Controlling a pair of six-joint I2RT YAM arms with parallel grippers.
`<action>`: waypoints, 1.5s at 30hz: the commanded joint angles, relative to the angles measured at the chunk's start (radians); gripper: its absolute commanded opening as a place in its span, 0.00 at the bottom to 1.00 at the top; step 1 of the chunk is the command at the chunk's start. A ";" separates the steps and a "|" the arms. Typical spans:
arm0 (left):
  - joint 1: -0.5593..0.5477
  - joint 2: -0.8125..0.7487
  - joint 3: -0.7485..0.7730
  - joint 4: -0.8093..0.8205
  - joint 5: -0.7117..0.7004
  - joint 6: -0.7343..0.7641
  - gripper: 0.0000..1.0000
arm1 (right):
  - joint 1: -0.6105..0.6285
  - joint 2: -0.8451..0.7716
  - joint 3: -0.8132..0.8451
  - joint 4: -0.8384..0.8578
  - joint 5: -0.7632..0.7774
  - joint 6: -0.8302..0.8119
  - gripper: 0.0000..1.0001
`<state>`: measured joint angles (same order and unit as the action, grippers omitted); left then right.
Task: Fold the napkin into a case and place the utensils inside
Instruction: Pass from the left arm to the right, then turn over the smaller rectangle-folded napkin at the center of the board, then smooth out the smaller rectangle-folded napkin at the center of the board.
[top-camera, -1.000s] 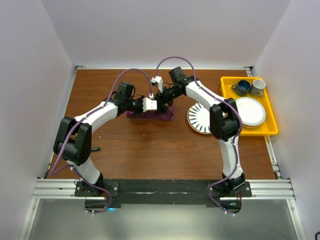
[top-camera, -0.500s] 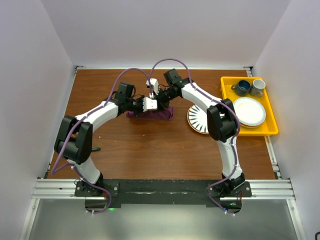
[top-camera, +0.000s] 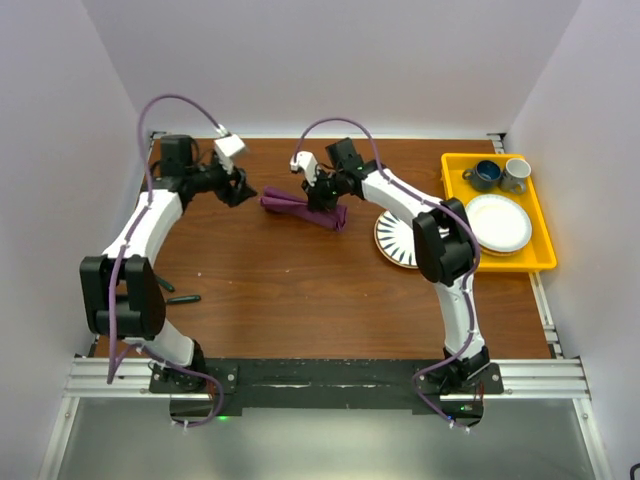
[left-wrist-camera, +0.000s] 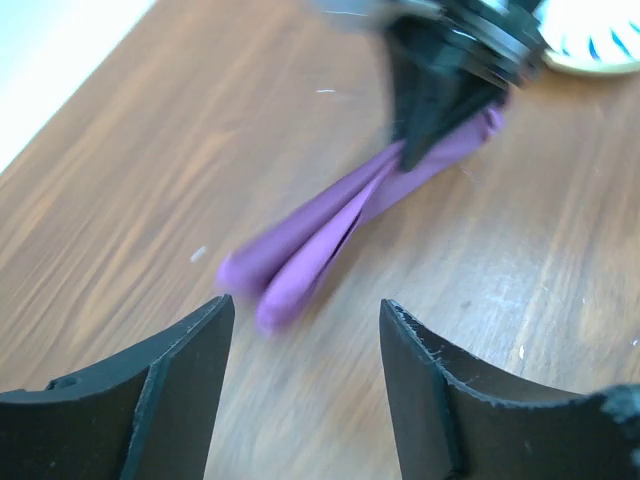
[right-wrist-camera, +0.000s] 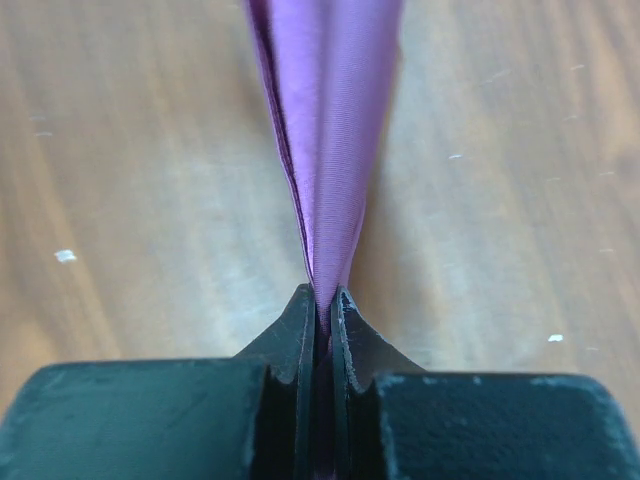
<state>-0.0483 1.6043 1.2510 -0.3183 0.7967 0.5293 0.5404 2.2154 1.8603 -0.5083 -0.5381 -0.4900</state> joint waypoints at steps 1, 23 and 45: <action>0.103 -0.070 0.018 -0.027 0.015 -0.193 0.67 | 0.067 -0.112 -0.148 0.190 0.179 -0.079 0.00; 0.197 -0.073 -0.146 0.002 -0.050 -0.440 0.63 | 0.317 -0.296 -0.449 0.277 0.443 -0.104 0.61; 0.008 0.216 -0.117 0.048 -0.146 -0.637 0.18 | 0.147 -0.247 -0.300 -0.200 0.181 0.048 0.35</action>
<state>-0.0463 1.7699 1.1049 -0.2680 0.6922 -0.0639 0.6655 1.9526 1.5936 -0.6369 -0.3103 -0.4446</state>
